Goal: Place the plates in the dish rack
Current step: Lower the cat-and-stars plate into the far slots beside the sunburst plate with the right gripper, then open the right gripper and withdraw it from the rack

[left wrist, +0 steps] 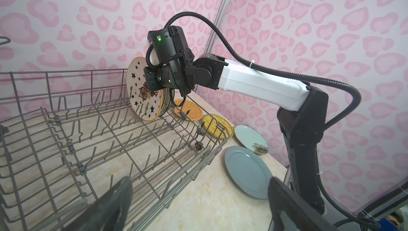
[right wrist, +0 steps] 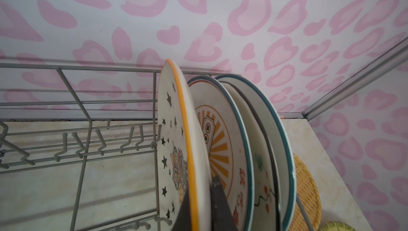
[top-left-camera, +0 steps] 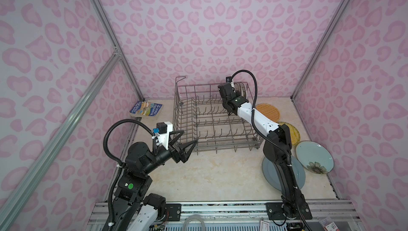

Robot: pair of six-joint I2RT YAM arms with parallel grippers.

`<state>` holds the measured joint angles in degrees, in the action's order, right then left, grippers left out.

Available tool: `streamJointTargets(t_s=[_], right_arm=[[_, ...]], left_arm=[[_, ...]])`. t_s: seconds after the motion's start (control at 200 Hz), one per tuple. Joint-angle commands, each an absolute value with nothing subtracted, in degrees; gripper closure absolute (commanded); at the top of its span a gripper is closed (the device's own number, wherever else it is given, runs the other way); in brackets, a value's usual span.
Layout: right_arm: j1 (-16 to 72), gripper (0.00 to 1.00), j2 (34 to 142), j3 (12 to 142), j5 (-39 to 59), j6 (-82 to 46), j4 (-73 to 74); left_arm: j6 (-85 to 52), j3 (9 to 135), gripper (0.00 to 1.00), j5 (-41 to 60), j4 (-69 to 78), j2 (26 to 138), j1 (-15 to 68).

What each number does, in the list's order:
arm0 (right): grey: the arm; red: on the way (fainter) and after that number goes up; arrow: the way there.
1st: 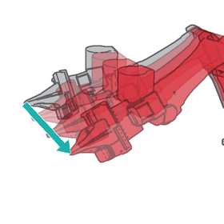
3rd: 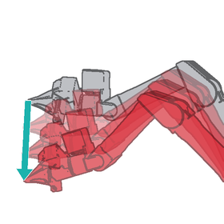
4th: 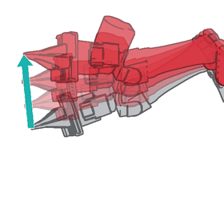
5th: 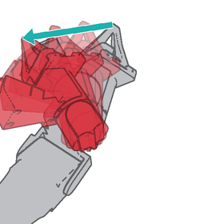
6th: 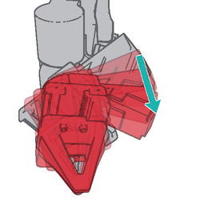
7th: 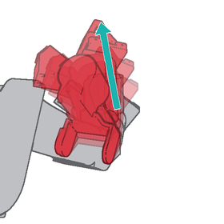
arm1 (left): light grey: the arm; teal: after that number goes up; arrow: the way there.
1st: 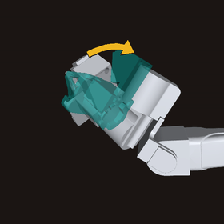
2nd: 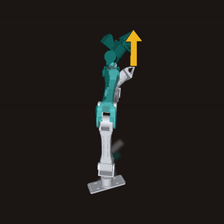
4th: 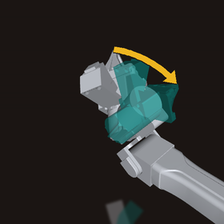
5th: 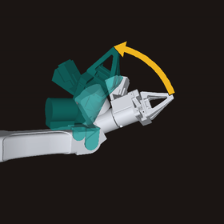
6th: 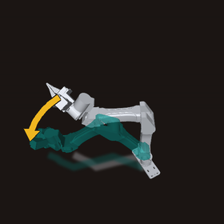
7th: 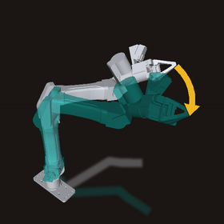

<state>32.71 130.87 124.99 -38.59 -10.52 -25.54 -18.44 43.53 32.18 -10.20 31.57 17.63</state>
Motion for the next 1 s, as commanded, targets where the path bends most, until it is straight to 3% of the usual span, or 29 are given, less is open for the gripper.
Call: streamJointTargets(t_s=[0.0,0.235,0.455,0.79,0.995], right_arm=[[32.4,0.96,132.3,125.2,-39.3,-11.7,-25.2],[32.4,0.84,131.4,125.3,-39.0,-10.8,-24.7],[32.1,0.63,130.2,128.3,-38.6,-9.8,-26.3],[33.1,0.53,124.4,132.1,-38.3,-9.1,-31.6],[33.8,0.47,114.6,124.9,-37.6,-9.7,-32.1]], left_arm=[[-18.6,43.2,0.03,33.2,-7.9,31.6,17.5],[-18.8,43.3,0.03,33.3,-7.8,31.9,17.3],[-18.9,43.2,0.03,33.4,-7.6,31.8,17.1],[-19.3,43.0,0.03,33.7,-7.4,31.2,17.1],[-19.7,42.9,0.03,33.6,-7.2,30.5,17.1]])
